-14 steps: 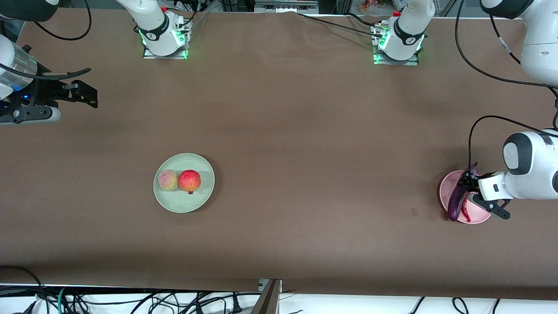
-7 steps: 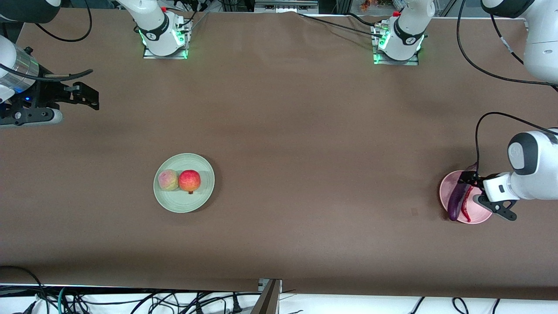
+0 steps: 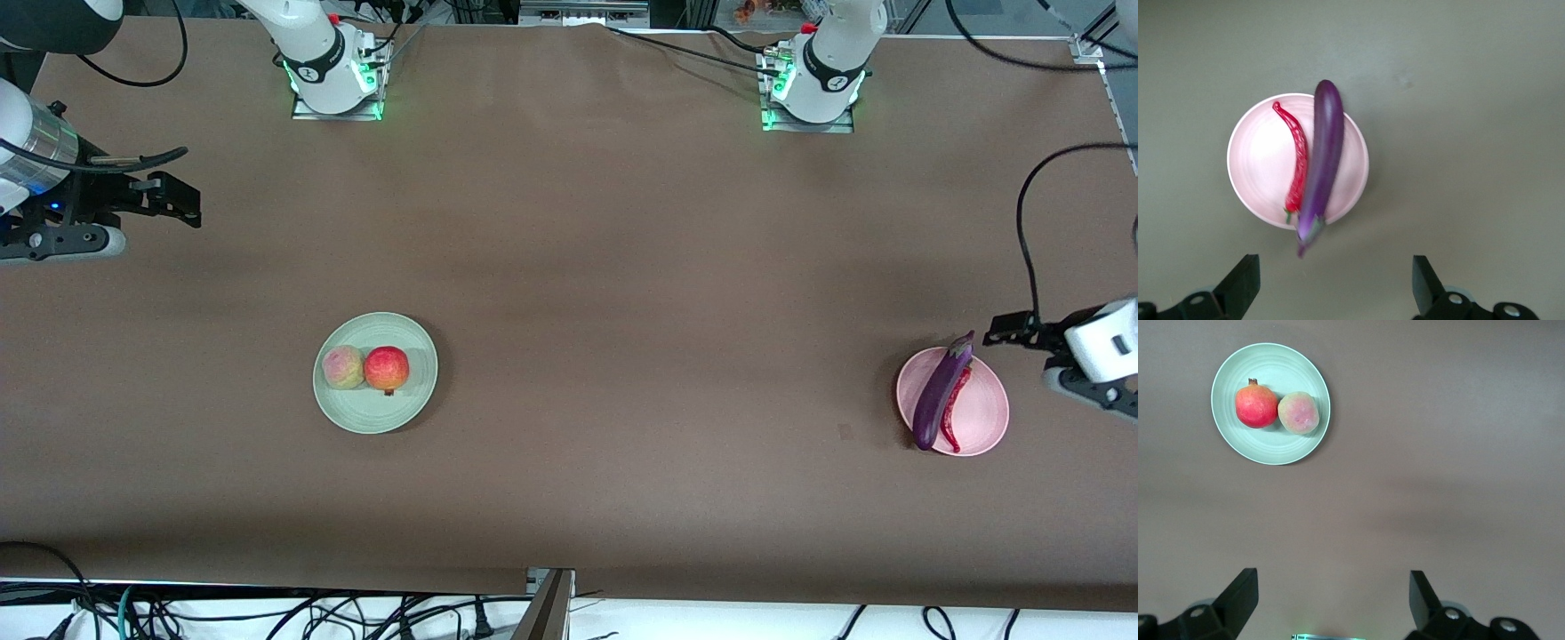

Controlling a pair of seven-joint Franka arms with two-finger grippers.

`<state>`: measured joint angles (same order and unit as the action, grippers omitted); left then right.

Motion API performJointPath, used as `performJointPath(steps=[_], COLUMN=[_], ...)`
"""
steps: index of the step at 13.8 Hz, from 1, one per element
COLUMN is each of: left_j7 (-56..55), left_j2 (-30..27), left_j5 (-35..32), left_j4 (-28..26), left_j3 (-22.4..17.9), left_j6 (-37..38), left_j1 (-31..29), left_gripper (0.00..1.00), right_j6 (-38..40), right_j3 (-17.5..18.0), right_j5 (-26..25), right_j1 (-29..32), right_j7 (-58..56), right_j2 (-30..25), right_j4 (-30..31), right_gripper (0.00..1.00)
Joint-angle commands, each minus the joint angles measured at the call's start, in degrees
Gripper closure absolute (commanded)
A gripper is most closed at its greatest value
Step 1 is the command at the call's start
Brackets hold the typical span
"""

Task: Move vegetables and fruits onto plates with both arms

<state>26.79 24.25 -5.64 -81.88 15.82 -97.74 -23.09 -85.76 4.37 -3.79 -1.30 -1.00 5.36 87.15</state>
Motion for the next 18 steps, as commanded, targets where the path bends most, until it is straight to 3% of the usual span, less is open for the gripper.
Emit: performJointPath(steps=[1,6,8,11,14,18], left_j7=[-4.18,-16.21,-23.67,-30.21,-30.57,-32.24], left_j2=[-6.56,-14.74,-17.91,-18.97,-20.20,-23.54], left_j5=[1.25,1.60,2.04,1.87,2.39,4.41], left_j4=[-1.71,-2.49,-4.86,-5.04,-5.57,-11.28], left_j3=[1.75,7.11,6.51,0.73,-11.04,-13.00], left_j6=[5.16,11.69,11.95,12.31,12.22,8.27], left_j1=[-0.03,0.06,4.16,10.67,20.60,21.59], left_gripper=[0.00,0.00,0.00,0.00,0.00,0.00], right_j6=[0.24,0.24,0.24,0.24,0.24,0.24], right_j3=[0.38,0.38,0.38,0.29,0.29,0.21], right_j5=[0.36,0.36,0.45,0.45,0.45,0.45], right_j1=[0.68,0.77,0.77,0.86,0.86,0.95], right_j7=[-0.23,-0.23,-0.23,-0.32,-0.41,-0.41], right_j2=[0.44,0.44,0.44,0.44,0.44,0.44], right_j4=[-1.28,-1.28,-1.36,-1.28,-1.28,-1.28], right_gripper=[0.00,0.00,0.00,0.00,0.00,0.00])
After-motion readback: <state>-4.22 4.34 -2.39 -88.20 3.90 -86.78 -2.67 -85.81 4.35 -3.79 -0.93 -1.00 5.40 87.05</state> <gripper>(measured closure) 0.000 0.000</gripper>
